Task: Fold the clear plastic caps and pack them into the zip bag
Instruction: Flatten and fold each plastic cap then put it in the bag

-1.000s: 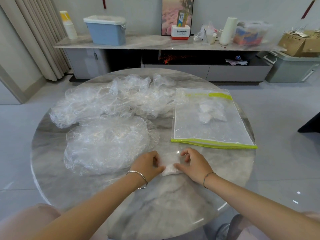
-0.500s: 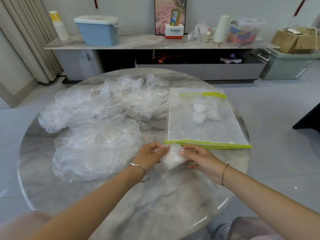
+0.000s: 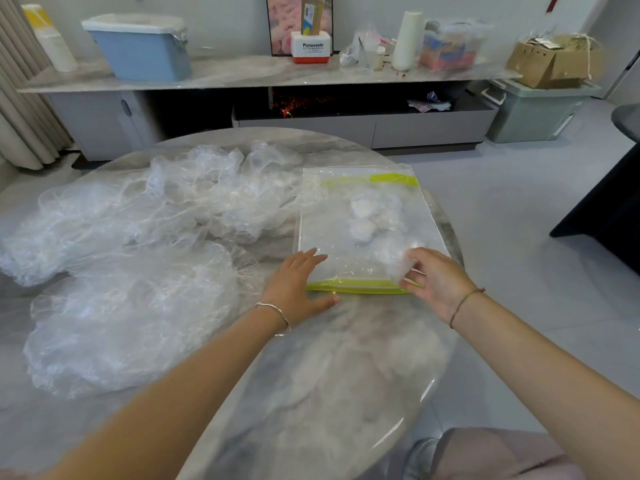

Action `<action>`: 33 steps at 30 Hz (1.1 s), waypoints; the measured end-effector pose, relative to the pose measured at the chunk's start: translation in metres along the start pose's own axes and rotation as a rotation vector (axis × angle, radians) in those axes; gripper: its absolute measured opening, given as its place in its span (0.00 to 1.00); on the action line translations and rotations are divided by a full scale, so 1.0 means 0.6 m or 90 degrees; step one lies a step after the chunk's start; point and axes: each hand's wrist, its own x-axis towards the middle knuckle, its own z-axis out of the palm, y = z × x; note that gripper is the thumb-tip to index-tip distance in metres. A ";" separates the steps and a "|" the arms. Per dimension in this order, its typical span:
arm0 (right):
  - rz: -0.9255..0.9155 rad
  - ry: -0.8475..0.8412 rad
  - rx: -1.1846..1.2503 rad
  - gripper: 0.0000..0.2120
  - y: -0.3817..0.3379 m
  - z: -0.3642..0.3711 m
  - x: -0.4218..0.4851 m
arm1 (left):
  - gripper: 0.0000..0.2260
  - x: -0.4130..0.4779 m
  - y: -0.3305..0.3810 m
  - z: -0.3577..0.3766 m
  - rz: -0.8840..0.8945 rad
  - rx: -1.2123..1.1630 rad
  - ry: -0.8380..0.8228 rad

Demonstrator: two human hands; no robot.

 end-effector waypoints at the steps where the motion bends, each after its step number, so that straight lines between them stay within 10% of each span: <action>1: 0.003 0.008 -0.003 0.06 -0.001 -0.003 0.003 | 0.35 0.009 -0.001 0.003 -0.002 0.030 -0.025; 9: -0.068 0.004 -0.041 0.04 -0.019 0.000 0.000 | 0.19 0.057 0.002 -0.002 -0.012 0.046 -0.049; 19: -1.037 0.032 -0.828 0.08 -0.044 0.032 -0.003 | 0.21 0.062 0.113 -0.102 -0.056 -0.048 0.152; 24: -0.701 0.065 -0.981 0.11 -0.036 0.025 0.054 | 0.22 0.042 0.124 -0.118 -0.057 -0.029 0.136; 28: -0.279 -0.170 -1.083 0.24 0.005 0.035 0.080 | 0.21 0.035 0.117 -0.125 -0.076 -0.070 0.126; 33: -0.183 -0.151 -1.129 0.26 0.050 0.033 0.117 | 0.21 0.025 0.118 -0.117 -0.059 -0.038 0.102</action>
